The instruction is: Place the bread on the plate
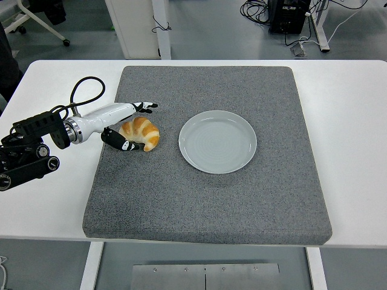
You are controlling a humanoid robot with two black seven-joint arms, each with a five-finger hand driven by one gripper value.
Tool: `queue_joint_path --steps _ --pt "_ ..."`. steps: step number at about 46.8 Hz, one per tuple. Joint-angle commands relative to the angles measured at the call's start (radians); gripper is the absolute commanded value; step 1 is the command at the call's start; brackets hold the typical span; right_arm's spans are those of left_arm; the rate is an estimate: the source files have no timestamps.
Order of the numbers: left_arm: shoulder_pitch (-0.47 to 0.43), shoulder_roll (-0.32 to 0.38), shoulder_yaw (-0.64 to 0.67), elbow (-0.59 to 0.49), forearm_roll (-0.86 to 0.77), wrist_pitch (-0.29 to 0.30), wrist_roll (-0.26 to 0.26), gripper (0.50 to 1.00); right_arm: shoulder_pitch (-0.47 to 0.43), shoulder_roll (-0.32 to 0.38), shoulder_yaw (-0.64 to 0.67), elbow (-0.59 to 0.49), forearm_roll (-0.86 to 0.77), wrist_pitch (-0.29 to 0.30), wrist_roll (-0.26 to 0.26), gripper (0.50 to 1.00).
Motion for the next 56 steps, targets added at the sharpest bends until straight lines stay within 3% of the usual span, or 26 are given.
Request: queue_joint_path --steps 1,16,28,38,46,56 --pt "0.000 0.000 0.000 0.004 0.001 0.001 -0.002 0.892 0.000 0.000 0.000 0.000 0.000 0.000 0.000 1.000" --pt "0.023 -0.057 0.015 0.067 0.061 0.085 -0.031 0.805 0.000 0.000 0.000 0.000 0.000 0.000 0.000 1.000" --pt "0.026 -0.074 0.020 0.070 0.054 0.085 -0.031 0.690 0.000 0.000 0.000 0.000 0.000 0.000 0.000 1.000" --pt "0.025 -0.063 0.015 0.070 0.048 0.085 -0.030 0.640 0.000 0.000 0.000 0.000 0.000 0.000 0.000 1.000" --pt "0.017 -0.057 0.006 0.070 0.046 0.085 -0.030 0.569 0.000 0.000 0.000 0.000 0.000 0.000 0.000 1.000" --pt "-0.009 -0.038 -0.068 0.070 0.040 0.074 -0.031 0.560 0.000 0.000 0.000 0.000 0.000 0.000 0.000 1.000"
